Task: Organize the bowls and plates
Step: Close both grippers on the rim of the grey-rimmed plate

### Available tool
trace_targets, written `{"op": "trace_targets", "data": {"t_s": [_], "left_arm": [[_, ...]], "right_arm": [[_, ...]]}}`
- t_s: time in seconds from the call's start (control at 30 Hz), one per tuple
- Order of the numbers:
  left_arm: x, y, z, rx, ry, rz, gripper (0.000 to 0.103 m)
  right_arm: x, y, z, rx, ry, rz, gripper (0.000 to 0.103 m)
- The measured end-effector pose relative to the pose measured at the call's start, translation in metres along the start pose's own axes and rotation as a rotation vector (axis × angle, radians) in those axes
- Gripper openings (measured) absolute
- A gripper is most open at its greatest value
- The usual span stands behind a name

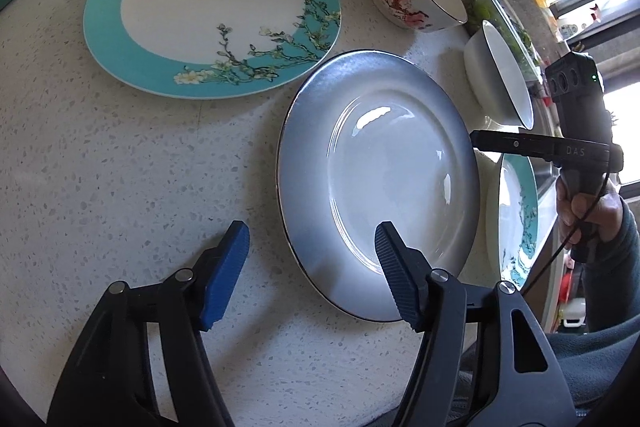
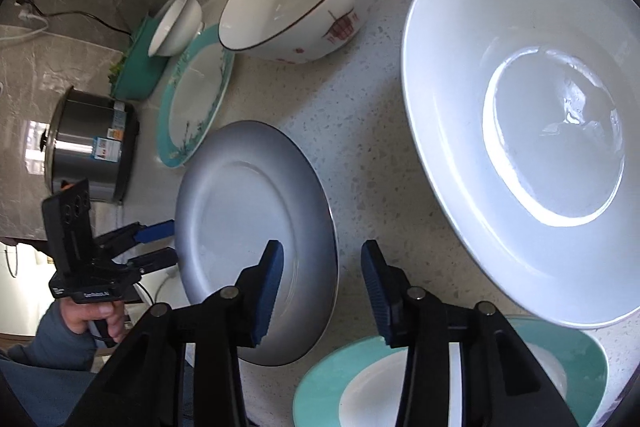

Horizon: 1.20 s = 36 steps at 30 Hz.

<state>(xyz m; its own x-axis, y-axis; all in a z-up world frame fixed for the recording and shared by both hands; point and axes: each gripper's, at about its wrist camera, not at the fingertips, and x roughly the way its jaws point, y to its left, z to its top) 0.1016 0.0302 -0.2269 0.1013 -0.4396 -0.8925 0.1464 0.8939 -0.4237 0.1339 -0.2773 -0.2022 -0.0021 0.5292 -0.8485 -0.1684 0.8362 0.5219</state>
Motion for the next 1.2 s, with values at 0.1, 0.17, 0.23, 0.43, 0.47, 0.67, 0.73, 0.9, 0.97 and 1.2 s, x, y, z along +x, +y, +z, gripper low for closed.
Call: {"op": "trace_targets", "data": {"t_s": [0.1,0.17,0.23,0.43,0.47,0.67,0.73,0.9,0.97,1.2], "left_arm": [[0.002,-0.007,0.0,0.005,0.005,0.011,0.063],[0.004,-0.01,0.001,0.011,0.002,0.01,0.063],[0.006,-0.012,0.002,0.016,-0.003,0.012,0.063],[0.007,-0.012,0.003,0.03,0.001,0.006,0.063],[0.008,-0.012,0.003,0.032,0.001,0.002,0.063],[0.012,-0.016,0.004,0.046,0.007,-0.031,0.063],[0.013,-0.017,0.004,0.05,0.005,-0.035,0.063],[0.011,-0.01,0.003,0.041,-0.008,-0.007,0.038],[0.01,-0.005,0.004,0.029,-0.007,-0.004,0.034],[0.009,-0.002,0.005,0.028,-0.002,-0.001,0.033]], "right_arm": [[0.003,0.005,-0.002,-0.001,0.014,-0.017,0.045],[0.005,0.007,-0.002,-0.004,0.022,-0.012,0.044],[0.005,0.008,-0.002,-0.005,0.022,-0.041,0.044],[0.001,0.008,-0.001,0.034,0.009,-0.107,0.05],[0.002,0.008,-0.002,0.034,0.007,-0.091,0.05],[0.008,0.018,0.0,-0.008,0.02,-0.114,0.05],[0.008,0.019,0.002,-0.011,0.023,-0.11,0.05],[0.015,0.025,0.007,-0.037,0.055,-0.102,0.05],[0.016,0.03,0.006,-0.067,0.059,-0.117,0.054],[0.015,0.025,0.011,-0.042,0.065,-0.129,0.046]]}}
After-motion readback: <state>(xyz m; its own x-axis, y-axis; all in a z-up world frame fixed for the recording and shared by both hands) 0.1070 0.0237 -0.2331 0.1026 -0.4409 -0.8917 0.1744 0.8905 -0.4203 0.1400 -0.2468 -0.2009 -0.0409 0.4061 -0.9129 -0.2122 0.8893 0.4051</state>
